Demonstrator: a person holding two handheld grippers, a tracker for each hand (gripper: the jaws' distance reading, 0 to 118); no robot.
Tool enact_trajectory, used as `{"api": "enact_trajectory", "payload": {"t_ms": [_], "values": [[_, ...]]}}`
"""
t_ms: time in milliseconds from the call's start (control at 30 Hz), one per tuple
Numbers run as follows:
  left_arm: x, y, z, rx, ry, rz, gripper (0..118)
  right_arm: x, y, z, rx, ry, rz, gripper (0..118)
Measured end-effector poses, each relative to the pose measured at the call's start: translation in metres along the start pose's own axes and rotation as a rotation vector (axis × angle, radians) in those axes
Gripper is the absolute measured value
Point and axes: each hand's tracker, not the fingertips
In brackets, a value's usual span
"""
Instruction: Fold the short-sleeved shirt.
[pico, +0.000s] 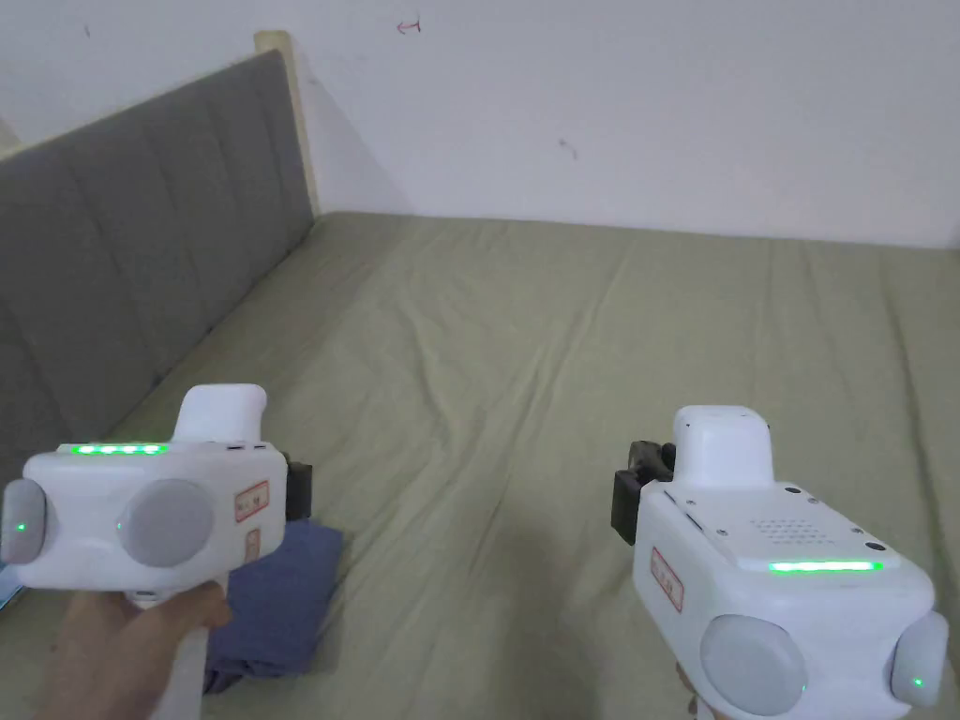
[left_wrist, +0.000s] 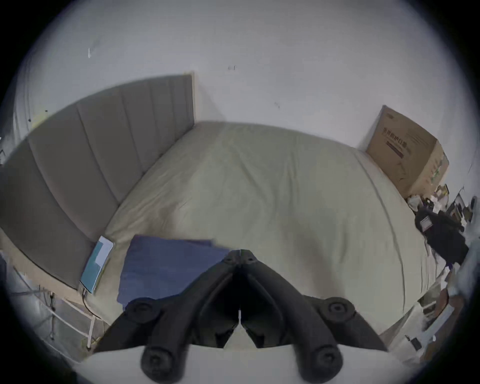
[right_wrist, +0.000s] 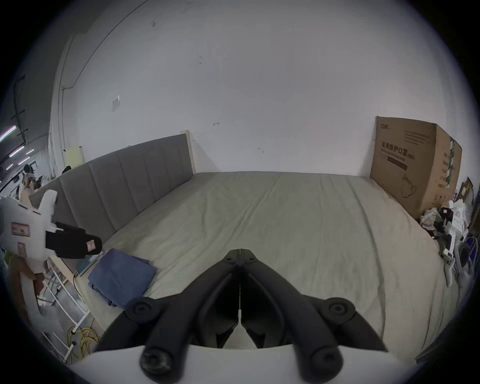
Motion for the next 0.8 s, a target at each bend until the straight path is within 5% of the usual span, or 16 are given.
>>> {"api": "enact_trajectory", "payload": {"t_ms": [200,367,500,800], "values": [[0.081,0.007,0.035,0.156,0.011,-0.113,0,0.041,0.022,0.032,0.060,-0.049,-0.008,1],[0.121,0.023,0.062,0.249,-0.102,-0.008,0,0.078,0.047,0.057,0.110,-0.094,-0.011,1],[0.154,0.033,0.077,0.297,-0.089,-0.081,0,0.101,0.064,0.078,0.154,-0.150,-0.012,1],[0.202,0.036,0.117,0.439,-0.082,-0.080,0,0.118,0.075,0.118,0.247,-0.218,-0.003,2]]}}
